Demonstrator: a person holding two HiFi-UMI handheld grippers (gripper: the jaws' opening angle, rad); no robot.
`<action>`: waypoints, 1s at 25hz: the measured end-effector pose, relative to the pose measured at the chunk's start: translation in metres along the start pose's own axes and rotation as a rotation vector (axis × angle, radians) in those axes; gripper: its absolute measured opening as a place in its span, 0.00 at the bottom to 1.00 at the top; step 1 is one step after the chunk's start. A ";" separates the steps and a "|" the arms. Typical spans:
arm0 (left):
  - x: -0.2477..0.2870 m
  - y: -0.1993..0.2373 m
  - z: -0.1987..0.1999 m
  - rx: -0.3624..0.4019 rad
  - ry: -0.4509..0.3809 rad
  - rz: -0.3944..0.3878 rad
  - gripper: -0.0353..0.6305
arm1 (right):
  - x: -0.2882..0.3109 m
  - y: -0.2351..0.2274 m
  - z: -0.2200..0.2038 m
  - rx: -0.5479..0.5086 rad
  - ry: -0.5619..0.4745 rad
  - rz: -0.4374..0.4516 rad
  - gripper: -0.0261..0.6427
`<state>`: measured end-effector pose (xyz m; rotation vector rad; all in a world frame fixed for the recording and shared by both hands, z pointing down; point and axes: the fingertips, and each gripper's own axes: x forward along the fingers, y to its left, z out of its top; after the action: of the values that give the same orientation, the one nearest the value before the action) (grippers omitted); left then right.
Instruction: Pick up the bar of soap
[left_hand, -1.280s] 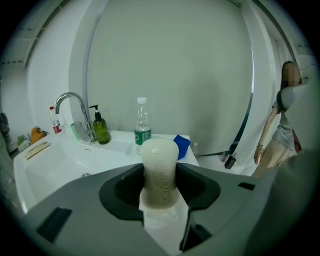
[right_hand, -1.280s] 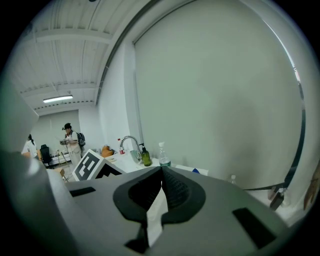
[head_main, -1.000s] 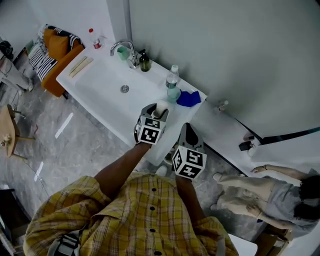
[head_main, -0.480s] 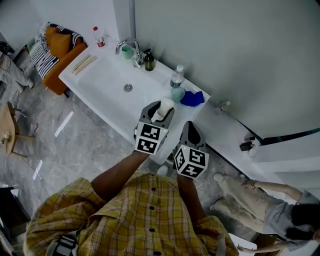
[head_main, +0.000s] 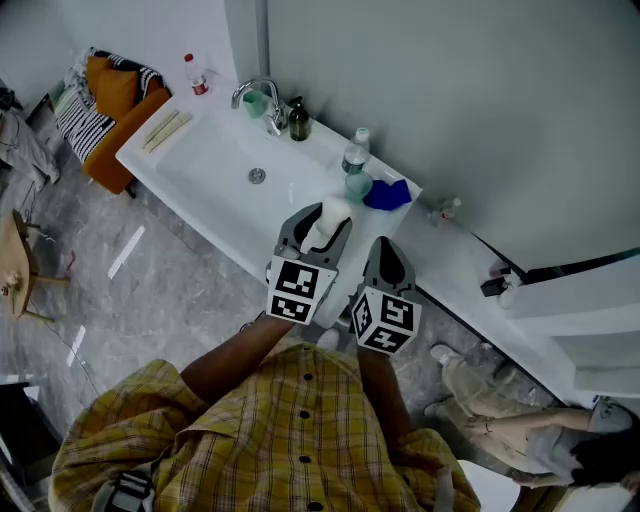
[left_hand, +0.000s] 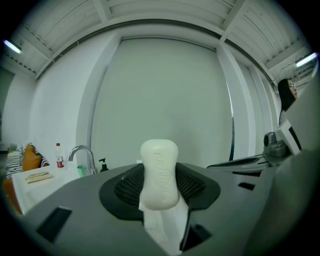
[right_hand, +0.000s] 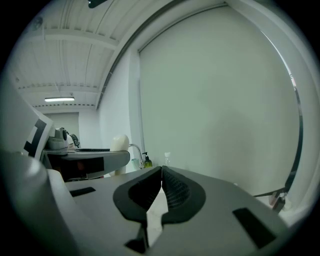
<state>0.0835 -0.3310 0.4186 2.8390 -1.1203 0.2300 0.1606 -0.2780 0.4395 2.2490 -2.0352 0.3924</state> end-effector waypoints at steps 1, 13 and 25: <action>-0.003 0.000 0.001 0.002 -0.007 0.001 0.36 | 0.000 0.001 0.001 -0.003 -0.004 0.001 0.07; -0.018 -0.002 0.008 0.025 -0.065 0.010 0.35 | -0.009 0.016 0.028 -0.078 -0.151 0.022 0.07; -0.030 -0.013 0.027 0.080 -0.126 0.006 0.35 | -0.025 0.018 0.048 -0.105 -0.267 0.012 0.07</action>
<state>0.0739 -0.3049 0.3871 2.9577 -1.1684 0.0993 0.1471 -0.2673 0.3854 2.3329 -2.1321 -0.0174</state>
